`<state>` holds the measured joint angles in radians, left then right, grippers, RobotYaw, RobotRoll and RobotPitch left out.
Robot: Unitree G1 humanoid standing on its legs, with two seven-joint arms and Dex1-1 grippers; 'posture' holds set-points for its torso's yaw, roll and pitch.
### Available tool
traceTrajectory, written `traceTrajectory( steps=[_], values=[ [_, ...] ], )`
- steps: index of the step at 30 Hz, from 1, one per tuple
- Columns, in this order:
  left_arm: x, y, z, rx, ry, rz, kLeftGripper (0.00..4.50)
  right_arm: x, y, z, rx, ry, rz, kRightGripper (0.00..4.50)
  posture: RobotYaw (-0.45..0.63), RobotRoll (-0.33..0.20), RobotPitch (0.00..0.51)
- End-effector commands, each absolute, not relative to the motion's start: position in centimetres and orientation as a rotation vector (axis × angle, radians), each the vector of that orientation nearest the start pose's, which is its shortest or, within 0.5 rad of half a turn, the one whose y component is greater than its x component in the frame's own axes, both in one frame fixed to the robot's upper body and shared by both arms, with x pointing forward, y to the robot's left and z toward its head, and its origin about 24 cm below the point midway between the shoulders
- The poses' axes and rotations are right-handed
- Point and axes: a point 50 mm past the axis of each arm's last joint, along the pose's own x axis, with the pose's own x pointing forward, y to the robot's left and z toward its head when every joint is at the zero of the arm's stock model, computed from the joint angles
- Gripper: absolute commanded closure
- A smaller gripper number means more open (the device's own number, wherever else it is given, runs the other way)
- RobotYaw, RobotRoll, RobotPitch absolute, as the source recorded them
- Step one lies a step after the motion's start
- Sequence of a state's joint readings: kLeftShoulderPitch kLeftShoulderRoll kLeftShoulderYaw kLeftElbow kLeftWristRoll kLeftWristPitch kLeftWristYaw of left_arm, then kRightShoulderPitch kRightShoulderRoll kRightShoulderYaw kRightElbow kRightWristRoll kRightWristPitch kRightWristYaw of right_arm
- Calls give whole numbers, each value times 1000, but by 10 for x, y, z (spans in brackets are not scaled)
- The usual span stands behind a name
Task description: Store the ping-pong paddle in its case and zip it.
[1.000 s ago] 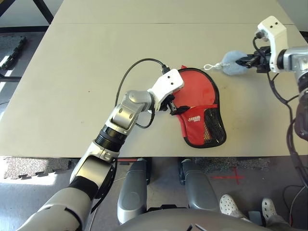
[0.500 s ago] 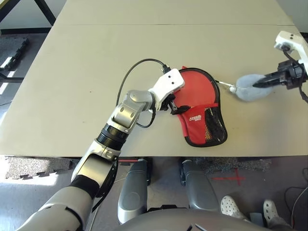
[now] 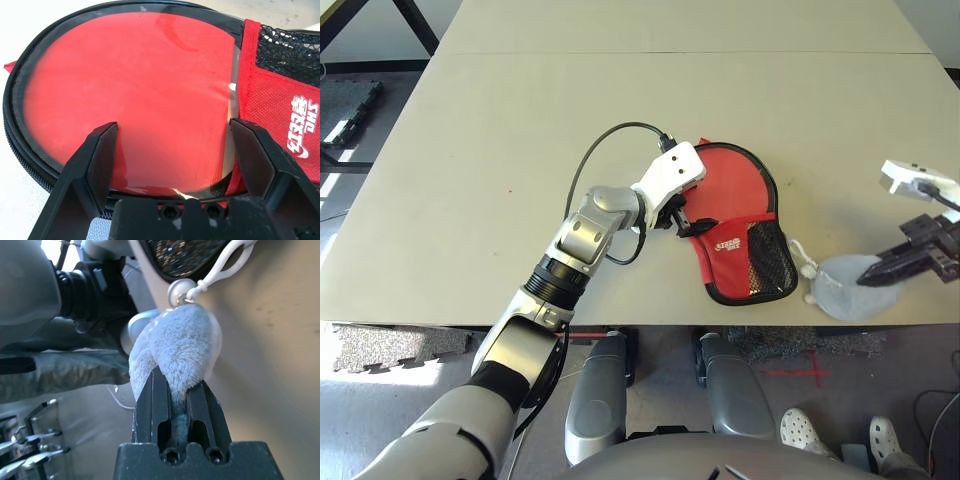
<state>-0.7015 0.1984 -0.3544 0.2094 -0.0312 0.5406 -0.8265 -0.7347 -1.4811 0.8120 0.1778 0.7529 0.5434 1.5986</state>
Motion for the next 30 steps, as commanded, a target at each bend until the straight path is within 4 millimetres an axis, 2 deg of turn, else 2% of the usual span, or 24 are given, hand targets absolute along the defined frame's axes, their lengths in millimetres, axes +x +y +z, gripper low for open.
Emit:
traceTrajectory(
  steps=[1, 3, 6, 9, 13, 16, 20, 21, 23, 26, 30],
  values=[
    [318, 53, 80, 363, 471, -1128, 0, 244, -303, 170, -211, 1111, 1280, 4484, -117, 0, 251],
    [319, 54, 83, 367, 459, -1128, 0, 253, -309, 175, -249, 1084, 1231, 3762, -123, 0, 245],
    [320, 56, 89, 365, 435, -1128, 0, 254, -311, 187, -243, 1040, 1213, 2801, -124, 0, 241],
    [323, 63, 108, 336, 371, -1120, 0, 262, -324, 200, -267, 996, 1132, 1579, -123, 0, 234],
    [328, 76, 141, 234, 270, -1093, 0, 277, -339, 204, -219, 920, 1018, 139, -111, 0, 227],
    [335, 94, 166, 153, 172, -1019, 0, 294, -343, 204, -140, 753, 948, 61, -102, 0, 223],
    [345, 124, 184, 73, 82, -848, 0, 314, -342, 201, -57, 511, 825, 61, -68, 0, 214],
    [347, 131, 185, 56, 69, -811, 0, 318, -342, 201, -55, 462, 804, 61, -64, 0, 214],
    [357, 159, 192, -5, -13, -602, 0, 330, -344, 201, -14, 286, 658, 61, -56, 0, 213],
    [363, 196, 195, -69, -69, -340, 0, 338, -346, 197, 14, 134, 518, 61, -40, 0, 214],
    [363, 227, 191, -88, -110, -158, 0, 343, -350, 189, 14, 13, 353, 61, -19, 0, 213]
  ],
)
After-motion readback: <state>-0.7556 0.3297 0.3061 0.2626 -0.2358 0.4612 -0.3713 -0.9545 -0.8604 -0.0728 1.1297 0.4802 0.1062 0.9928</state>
